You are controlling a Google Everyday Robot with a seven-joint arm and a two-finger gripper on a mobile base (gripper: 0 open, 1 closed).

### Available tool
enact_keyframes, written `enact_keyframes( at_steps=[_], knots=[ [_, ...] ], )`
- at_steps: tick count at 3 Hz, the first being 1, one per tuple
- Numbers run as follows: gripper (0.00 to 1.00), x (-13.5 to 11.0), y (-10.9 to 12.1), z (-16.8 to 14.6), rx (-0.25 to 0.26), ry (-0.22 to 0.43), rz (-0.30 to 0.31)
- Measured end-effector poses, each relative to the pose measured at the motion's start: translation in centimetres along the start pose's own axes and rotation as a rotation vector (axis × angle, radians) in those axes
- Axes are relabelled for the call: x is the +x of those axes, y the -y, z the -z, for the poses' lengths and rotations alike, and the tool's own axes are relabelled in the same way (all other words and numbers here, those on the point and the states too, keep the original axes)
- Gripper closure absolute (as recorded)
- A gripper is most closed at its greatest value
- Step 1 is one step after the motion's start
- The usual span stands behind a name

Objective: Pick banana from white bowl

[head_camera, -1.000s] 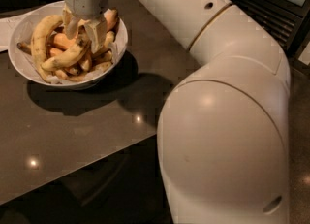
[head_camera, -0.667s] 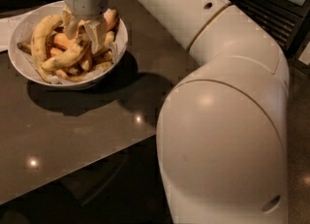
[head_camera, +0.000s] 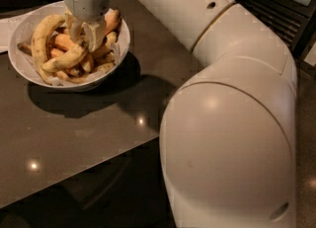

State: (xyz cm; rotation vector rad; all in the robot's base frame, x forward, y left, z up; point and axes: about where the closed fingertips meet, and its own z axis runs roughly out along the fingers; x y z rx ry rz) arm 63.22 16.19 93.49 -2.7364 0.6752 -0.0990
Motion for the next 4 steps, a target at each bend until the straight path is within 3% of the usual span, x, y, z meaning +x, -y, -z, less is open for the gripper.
enact_keyframes(
  at_steps=[1,2,4],
  knots=[
    [1.0,0.0,0.0,0.0,0.0,0.0,0.0],
    [1.0,0.1,0.5,0.1,0.027,-0.003,-0.006],
    [1.0,0.1,1.4,2.3,0.049,0.021,-0.092]
  ],
)
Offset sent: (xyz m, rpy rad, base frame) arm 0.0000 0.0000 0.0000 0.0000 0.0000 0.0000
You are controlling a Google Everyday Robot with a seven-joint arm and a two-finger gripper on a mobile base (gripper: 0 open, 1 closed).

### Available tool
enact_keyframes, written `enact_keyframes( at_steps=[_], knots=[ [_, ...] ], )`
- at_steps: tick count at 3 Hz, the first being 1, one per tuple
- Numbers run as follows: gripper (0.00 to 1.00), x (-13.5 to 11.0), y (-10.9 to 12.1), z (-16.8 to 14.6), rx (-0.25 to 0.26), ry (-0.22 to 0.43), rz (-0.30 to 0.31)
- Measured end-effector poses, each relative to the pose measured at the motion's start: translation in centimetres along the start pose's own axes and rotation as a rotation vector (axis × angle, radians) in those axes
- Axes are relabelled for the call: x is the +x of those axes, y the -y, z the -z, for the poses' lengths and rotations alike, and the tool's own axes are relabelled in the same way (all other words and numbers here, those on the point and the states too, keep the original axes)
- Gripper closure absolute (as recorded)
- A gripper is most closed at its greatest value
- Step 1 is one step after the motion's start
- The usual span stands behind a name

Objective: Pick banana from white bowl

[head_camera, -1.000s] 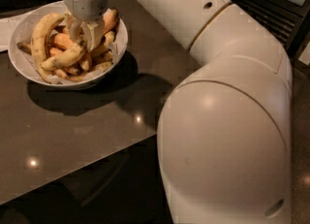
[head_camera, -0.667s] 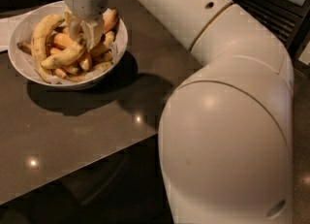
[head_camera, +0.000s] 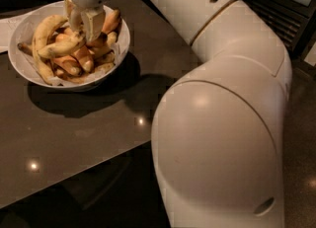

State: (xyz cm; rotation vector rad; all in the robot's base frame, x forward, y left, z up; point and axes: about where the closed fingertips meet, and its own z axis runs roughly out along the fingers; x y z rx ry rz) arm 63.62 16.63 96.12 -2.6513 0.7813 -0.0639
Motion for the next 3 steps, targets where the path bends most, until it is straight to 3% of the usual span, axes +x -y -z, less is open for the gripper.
enact_keyframes(
  at_steps=[3],
  knots=[
    [1.0,-1.01,0.41,2.06,0.044,0.02,-0.024]
  ],
)
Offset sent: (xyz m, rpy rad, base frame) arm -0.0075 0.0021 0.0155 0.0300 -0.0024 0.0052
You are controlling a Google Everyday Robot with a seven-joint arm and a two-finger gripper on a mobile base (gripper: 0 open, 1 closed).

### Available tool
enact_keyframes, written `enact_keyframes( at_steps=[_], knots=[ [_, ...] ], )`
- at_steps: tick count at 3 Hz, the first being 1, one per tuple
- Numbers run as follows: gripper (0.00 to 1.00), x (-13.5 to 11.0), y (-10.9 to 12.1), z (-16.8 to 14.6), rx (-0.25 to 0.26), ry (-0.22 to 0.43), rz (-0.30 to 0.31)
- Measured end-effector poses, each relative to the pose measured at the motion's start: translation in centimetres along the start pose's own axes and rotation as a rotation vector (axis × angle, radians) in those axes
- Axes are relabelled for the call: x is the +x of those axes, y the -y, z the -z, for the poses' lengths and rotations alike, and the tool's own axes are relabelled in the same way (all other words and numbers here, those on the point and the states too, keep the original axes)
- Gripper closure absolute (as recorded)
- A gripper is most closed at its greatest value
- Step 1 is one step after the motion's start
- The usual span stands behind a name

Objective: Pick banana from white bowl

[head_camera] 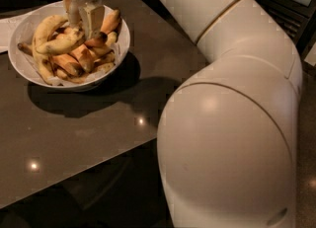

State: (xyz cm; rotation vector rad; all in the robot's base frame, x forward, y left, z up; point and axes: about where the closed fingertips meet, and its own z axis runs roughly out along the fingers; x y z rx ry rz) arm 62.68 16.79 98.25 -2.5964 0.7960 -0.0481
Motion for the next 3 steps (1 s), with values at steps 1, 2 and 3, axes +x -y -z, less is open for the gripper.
enact_keyframes(
  at_steps=[1,2,3],
  knots=[
    [1.0,-0.6,-1.3,0.8,0.012,0.032,-0.06],
    [1.0,-1.3,-3.3,2.1,0.023,0.036,-0.131],
    [1.0,-1.5,-6.1,3.2,0.034,0.009,-0.209]
  ],
)
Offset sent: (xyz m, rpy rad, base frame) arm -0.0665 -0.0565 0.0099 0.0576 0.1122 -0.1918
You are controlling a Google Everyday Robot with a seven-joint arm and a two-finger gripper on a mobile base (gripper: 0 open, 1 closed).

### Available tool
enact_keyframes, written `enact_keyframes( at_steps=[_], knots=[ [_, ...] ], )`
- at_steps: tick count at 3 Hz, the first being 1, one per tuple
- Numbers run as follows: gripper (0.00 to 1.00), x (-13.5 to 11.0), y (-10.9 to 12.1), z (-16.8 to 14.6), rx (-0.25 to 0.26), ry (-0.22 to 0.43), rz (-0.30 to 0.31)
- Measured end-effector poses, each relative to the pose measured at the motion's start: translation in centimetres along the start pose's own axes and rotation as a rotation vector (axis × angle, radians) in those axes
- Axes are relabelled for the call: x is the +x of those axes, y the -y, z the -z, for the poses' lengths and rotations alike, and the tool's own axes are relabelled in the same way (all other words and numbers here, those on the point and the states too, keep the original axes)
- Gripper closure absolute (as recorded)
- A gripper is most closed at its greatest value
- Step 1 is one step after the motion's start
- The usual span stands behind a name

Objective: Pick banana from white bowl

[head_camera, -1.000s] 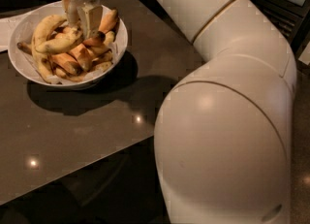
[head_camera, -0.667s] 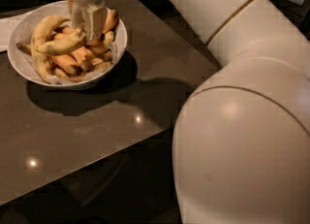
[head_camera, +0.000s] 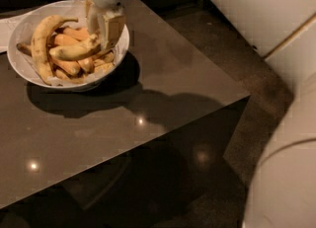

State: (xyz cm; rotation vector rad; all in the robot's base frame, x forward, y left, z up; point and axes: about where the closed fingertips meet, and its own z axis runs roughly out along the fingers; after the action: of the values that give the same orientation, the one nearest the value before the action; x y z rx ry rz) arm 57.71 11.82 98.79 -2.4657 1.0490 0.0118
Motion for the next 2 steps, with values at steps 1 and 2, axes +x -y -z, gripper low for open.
enact_keyframes(
  at_steps=[1,2],
  knots=[
    [1.0,0.1,-0.6,-0.4,-0.011,-0.005,-0.007],
    [1.0,0.3,-1.9,1.4,0.017,-0.023,-0.054]
  ],
)
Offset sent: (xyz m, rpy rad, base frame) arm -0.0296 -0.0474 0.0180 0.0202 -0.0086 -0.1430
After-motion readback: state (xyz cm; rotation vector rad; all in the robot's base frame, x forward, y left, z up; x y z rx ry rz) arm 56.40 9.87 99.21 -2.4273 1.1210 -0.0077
